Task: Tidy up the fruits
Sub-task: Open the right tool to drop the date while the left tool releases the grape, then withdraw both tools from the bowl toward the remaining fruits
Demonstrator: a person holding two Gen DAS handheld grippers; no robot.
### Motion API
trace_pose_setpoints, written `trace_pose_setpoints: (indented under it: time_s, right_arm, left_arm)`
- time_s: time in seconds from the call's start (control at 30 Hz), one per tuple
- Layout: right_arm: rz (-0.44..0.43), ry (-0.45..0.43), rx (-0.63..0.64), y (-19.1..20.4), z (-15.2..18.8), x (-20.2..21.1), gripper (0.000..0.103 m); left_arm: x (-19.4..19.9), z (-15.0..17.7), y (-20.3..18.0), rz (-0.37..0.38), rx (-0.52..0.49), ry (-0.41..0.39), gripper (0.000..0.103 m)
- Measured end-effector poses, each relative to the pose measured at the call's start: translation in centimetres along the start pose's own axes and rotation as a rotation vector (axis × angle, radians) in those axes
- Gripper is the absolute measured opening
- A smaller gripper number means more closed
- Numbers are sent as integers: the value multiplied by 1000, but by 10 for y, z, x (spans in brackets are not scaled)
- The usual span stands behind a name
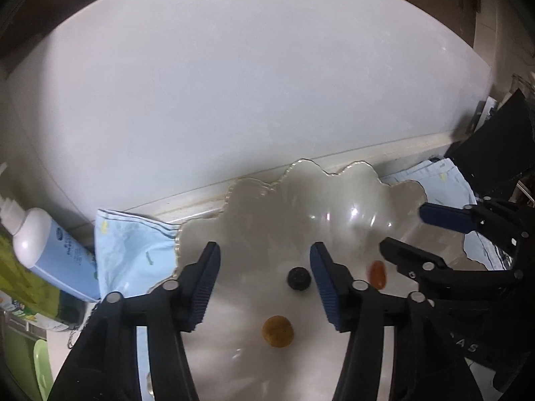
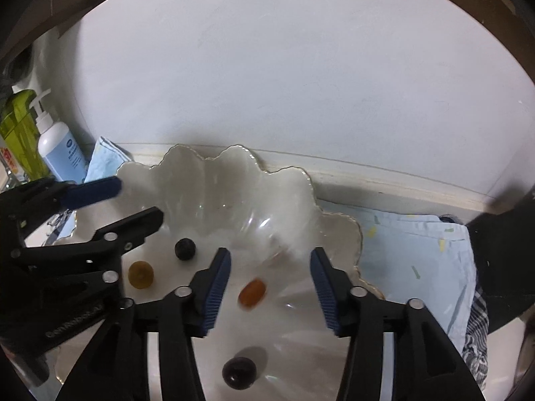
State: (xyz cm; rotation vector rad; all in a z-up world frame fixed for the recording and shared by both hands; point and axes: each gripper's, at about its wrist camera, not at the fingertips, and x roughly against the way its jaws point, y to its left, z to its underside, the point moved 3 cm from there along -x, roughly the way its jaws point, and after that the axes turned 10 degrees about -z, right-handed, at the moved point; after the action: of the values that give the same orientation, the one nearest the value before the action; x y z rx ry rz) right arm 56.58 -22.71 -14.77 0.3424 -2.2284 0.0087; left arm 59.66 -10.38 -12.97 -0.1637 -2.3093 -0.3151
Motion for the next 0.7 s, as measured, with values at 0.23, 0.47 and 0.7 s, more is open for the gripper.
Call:
trace_pose_setpoints:
  time_s: [0.23, 0.47, 0.7]
  right_arm:
    - [40, -72, 4, 4, -1, 31, 69]
    - [67, -202, 41, 25, -2, 84, 74]
    - [90, -335, 78, 46, 11, 144, 74]
  left_arm:
    - [33, 1, 16, -39, 24, -48, 79]
    - [83, 5, 24, -57, 47, -129, 89]
    - [143, 19, 32, -58, 63, -228, 92]
